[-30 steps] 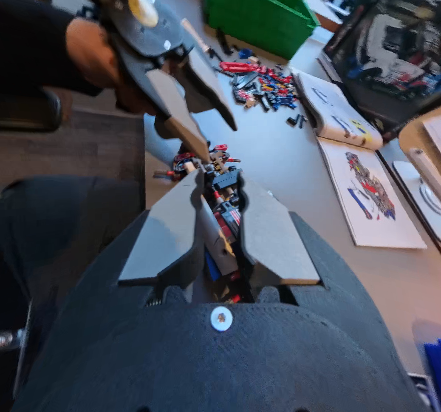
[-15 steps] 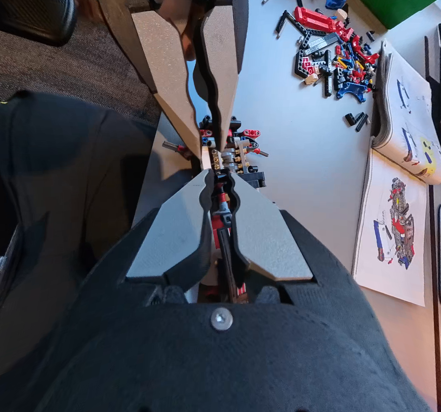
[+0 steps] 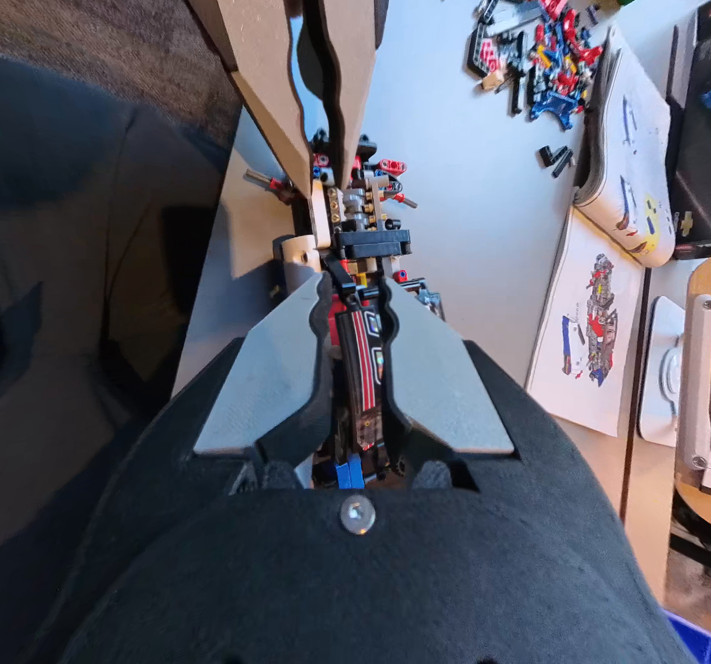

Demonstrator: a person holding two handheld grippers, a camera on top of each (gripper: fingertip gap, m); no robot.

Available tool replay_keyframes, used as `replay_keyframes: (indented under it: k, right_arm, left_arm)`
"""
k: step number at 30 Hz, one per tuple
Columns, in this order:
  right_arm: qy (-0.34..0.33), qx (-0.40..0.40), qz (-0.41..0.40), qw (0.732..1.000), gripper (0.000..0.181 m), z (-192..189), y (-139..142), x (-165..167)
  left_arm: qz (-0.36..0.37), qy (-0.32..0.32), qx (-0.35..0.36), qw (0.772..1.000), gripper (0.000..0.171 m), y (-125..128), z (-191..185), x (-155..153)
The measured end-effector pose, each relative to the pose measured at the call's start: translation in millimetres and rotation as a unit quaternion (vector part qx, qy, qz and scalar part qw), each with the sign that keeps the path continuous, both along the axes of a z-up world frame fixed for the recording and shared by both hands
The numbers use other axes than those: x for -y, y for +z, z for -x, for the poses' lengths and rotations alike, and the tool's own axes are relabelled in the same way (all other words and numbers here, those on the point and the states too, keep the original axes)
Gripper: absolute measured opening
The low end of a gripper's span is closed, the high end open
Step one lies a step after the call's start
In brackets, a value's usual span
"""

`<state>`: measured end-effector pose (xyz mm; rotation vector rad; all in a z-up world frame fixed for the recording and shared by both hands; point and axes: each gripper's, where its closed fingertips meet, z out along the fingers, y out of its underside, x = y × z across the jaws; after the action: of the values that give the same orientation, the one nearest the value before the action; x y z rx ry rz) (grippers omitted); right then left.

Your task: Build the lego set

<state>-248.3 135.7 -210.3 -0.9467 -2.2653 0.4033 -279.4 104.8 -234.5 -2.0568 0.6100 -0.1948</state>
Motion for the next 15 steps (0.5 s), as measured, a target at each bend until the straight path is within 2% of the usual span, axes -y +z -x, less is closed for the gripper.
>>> replay_keyframes:
  k: [4, 6, 11, 15]
  right_arm:
    - [0.016, -0.029, 0.041, 0.999, 0.02, -1.0, 16.8, 6.1]
    - [0.026, -0.042, 0.046, 0.998, 0.01, 2.0, 19.4, 8.4]
    - [0.015, 0.009, 0.043, 0.999, 0.008, 0.1, -5.1, 6.4]
    - [-0.014, -0.05, 0.067, 0.996, 0.014, -6.7, 26.8, -6.2]
  left_arm:
    - [-0.009, 0.004, 0.01, 1.0, 0.022, 6.7, 1.1, 0.6]
    - [-0.01, 0.006, 0.017, 1.0, 0.023, 8.5, 2.2, 1.0]
    - [-0.01, 0.013, 0.02, 1.0, 0.023, 8.9, 5.4, 2.2]
    - [-0.01, 0.029, 0.022, 0.999, 0.024, 9.9, 13.2, 4.3]
